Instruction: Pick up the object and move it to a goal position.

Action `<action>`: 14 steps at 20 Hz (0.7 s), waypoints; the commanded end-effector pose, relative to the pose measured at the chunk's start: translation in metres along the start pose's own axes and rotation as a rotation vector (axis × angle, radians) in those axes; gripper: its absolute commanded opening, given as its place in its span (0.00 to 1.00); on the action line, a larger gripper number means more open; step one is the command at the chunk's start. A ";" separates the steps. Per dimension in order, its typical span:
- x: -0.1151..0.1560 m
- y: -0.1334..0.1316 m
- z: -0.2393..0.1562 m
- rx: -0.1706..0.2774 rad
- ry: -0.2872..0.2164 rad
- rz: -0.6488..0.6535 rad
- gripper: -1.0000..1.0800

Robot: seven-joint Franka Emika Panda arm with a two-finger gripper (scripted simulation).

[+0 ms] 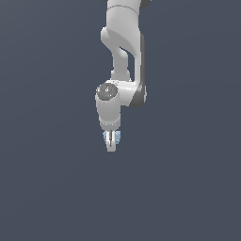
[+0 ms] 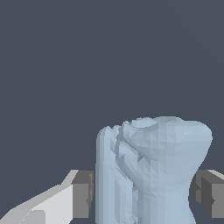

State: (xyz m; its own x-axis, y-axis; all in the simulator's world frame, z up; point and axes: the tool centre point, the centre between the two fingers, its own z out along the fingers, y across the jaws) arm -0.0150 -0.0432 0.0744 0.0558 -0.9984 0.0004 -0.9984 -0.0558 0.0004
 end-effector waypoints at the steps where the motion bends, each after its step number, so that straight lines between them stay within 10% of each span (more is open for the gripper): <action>1: -0.001 -0.006 -0.015 0.001 0.000 0.000 0.00; 14: -0.009 -0.051 -0.129 0.000 0.003 0.001 0.00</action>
State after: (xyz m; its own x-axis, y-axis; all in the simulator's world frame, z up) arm 0.0303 -0.0323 0.1886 0.0550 -0.9985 0.0026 -0.9985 -0.0550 -0.0004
